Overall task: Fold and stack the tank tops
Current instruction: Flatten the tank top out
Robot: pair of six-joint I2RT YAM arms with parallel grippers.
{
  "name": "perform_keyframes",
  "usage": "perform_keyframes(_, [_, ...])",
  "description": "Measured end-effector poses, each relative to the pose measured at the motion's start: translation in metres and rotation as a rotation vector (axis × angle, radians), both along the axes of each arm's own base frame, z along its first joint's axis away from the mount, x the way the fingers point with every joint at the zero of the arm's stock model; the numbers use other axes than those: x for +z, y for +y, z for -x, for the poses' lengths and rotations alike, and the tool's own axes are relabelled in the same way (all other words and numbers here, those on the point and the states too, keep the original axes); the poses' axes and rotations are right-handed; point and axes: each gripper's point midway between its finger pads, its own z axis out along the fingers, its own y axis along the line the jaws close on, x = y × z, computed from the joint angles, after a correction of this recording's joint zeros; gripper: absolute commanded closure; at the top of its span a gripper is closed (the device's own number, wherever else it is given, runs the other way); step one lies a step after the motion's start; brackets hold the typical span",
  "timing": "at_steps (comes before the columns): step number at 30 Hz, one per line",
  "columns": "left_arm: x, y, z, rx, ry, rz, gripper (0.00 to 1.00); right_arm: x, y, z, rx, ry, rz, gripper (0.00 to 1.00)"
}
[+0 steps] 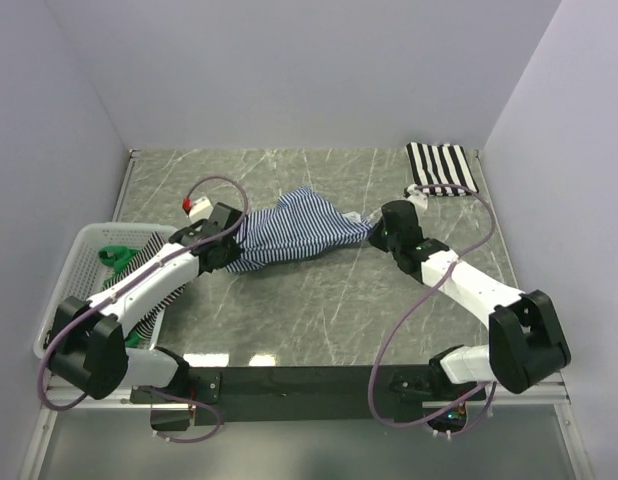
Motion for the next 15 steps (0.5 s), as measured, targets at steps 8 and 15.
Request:
perform_keyframes(8, [0.085, -0.008, -0.017, -0.022, -0.167, 0.064, 0.99, 0.044, -0.024, 0.003, -0.02, -0.044, 0.046, 1.0])
perform_keyframes(15, [0.196, -0.011, -0.027, -0.11, -0.41, 0.102, 0.99, 0.175, -0.037, 0.0, -0.032, -0.309, 0.051, 1.0])
